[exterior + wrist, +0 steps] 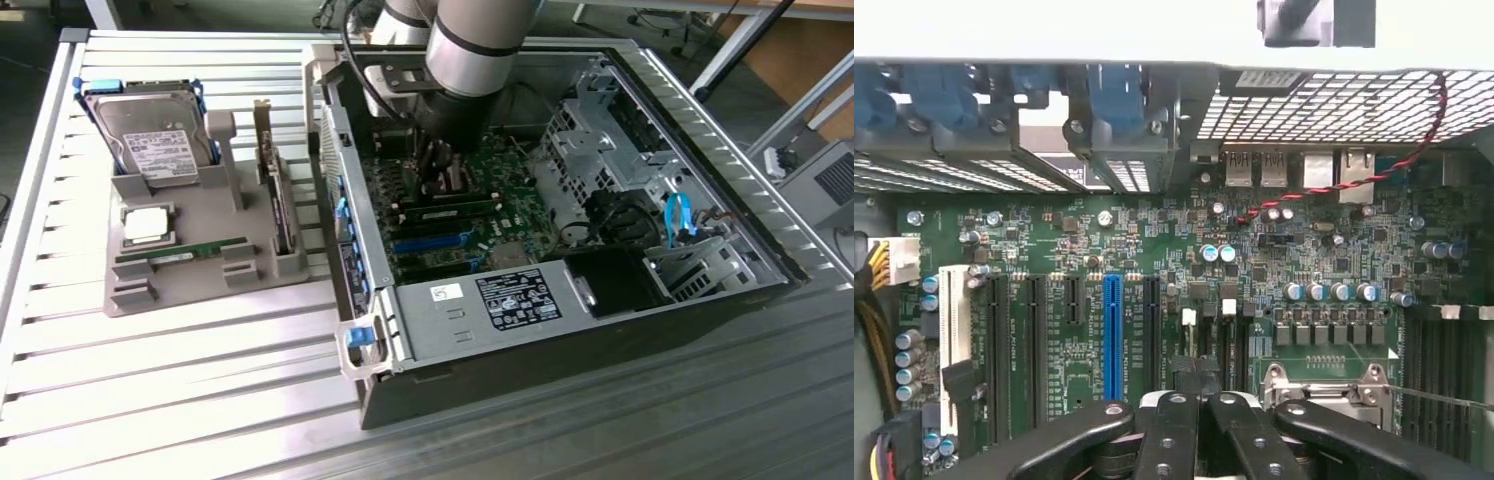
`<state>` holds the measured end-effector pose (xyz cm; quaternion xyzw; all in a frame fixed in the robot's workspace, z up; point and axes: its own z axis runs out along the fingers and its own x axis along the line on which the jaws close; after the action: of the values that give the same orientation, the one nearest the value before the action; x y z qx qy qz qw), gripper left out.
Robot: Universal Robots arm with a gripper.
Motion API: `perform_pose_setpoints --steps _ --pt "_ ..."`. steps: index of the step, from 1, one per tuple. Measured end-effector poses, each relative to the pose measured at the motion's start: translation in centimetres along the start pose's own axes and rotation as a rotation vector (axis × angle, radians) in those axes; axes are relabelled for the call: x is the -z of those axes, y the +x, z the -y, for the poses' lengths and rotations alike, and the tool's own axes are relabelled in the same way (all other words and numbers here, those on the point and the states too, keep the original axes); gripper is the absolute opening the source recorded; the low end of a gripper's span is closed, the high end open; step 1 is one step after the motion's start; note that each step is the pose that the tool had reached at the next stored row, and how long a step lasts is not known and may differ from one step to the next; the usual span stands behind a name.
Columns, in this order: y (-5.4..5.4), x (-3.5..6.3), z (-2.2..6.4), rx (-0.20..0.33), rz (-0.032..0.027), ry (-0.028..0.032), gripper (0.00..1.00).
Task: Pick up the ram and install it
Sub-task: 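Press down the ram until it locks into place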
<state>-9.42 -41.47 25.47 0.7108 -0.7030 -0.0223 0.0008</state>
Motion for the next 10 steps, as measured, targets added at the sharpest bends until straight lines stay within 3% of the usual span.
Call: perform_pose_setpoints --steps 4,10 --pt "0.0 0.04 0.5 0.0 -0.0004 -0.0008 0.09" --pt "-0.1 0.16 4.08 0.0 -0.0003 -0.017 0.09"
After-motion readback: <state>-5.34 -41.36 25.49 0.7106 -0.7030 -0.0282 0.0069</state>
